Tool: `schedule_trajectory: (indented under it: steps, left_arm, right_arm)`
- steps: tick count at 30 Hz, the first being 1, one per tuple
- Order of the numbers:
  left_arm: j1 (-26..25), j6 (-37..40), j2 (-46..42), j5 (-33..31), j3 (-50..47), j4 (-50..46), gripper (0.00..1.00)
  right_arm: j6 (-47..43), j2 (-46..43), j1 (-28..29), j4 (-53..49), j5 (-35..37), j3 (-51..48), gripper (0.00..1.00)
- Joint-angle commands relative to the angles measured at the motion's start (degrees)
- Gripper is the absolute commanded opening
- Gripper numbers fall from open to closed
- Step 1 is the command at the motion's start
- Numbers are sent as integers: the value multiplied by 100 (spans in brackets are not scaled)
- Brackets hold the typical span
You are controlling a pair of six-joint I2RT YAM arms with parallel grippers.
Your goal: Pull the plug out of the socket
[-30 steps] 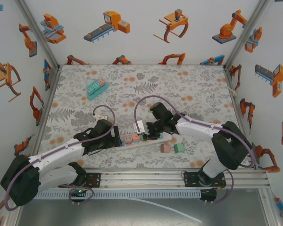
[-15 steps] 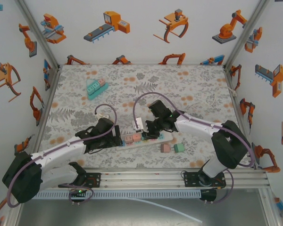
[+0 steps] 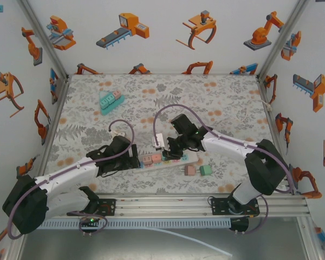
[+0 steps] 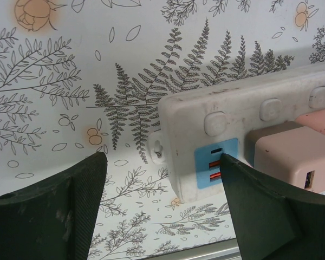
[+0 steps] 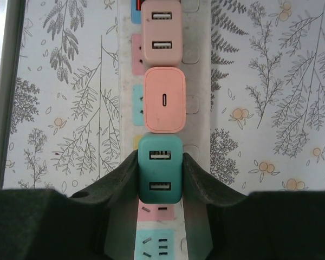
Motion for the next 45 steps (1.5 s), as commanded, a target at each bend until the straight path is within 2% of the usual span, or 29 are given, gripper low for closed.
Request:
schedule_trajectory:
  steps: [1,7,10,14,19,22,26,29,35,41,45]
  left_arm:
    - [-5,239,-13,-334,-121,-710,77]
    - [-7,283,-229,-343,-50,-672,77]
    - [-7,341,-381,-383,11,-644,77]
    - [-5,611,-701,-260,144,-483,77]
    - [-9,1176,-1306,546,126,-10,77]
    - [-18,1404,-1714,1055,12,335,77]
    - [-22,1594,-2127,1791,-118,832,77]
    - [-50,1678,-2282,2337,-149,1185,78]
    - [-119,1786,-2323,2977,-151,1618,81]
    - [-179,1868,-2333,2850,-154,1637,93]
    - [-181,1865,-2336,2657,-205,1595,98]
  right_arm:
    - [146,-421,97,236,-411,183,10]
    - [367,-898,80,264,-252,-13,10]
    - [851,-1201,45,392,-143,-107,10]
    - [2284,-1626,-87,936,130,-297,10]
    - [4565,-2046,-486,1285,1088,-385,8]
    - [5916,-2226,-981,1118,1462,-403,6]
    - [7231,-2502,-1940,941,1123,-646,7]
    - [7814,-2812,-2554,950,903,-1040,7]
    - [8613,-3600,-3669,922,599,-2012,7]
    - [8796,-4416,-4933,171,531,-2781,5]
    - [8877,-4753,-5447,-127,515,-3135,5]
